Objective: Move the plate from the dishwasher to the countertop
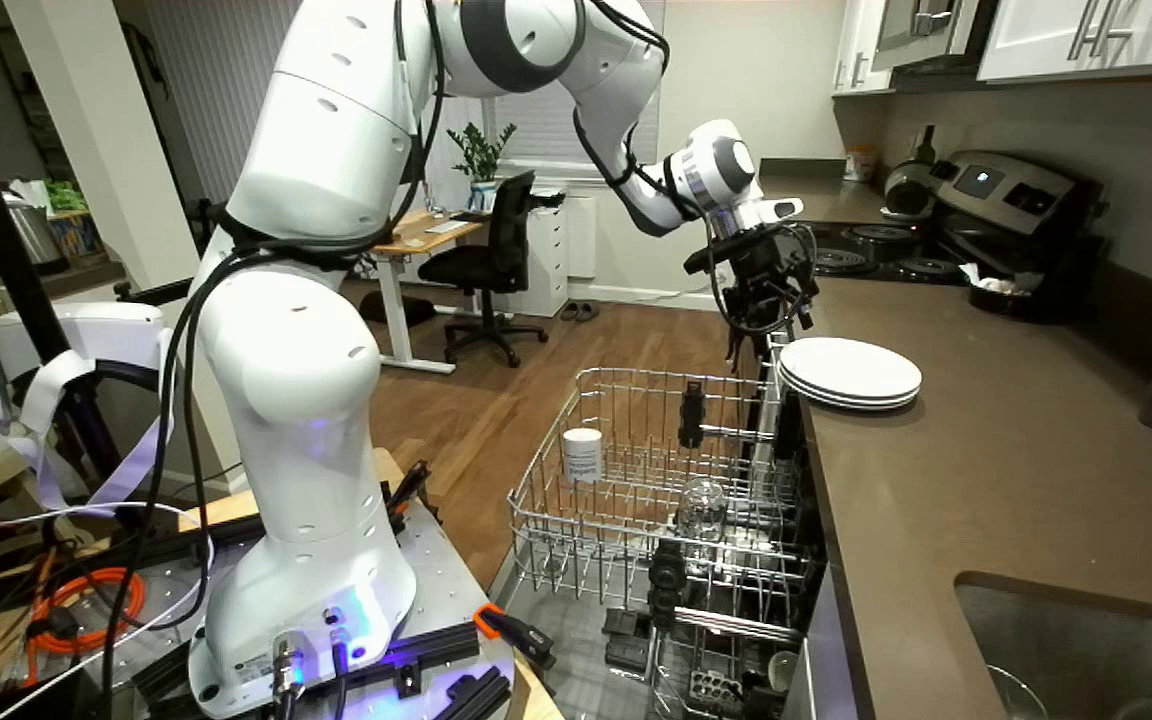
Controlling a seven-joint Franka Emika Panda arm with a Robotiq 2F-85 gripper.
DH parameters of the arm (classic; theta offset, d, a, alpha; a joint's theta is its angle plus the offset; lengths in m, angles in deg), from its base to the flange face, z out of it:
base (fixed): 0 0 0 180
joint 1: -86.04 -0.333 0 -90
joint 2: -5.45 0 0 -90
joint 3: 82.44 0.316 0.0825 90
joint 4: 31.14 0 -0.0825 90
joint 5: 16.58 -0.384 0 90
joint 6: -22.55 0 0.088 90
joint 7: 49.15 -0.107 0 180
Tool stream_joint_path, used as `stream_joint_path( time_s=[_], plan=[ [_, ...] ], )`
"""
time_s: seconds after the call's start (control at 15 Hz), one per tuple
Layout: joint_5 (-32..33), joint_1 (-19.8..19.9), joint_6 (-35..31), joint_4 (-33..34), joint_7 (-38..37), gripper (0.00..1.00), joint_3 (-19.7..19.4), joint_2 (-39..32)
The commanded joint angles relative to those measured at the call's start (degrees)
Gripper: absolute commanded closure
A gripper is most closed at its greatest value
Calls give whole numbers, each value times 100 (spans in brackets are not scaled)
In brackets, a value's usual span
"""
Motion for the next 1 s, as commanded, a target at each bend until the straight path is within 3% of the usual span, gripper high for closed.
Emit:
stream_joint_path(
  time_s=[0.0,0.47,0.93],
  plan=[
    [-665,118,-161,-900,607,0,147,776],
    [-2358,289,-110,-1961,1895,0,374,1504],
    [-2871,435,-542,-1937,3131,0,421,1101]
  ],
)
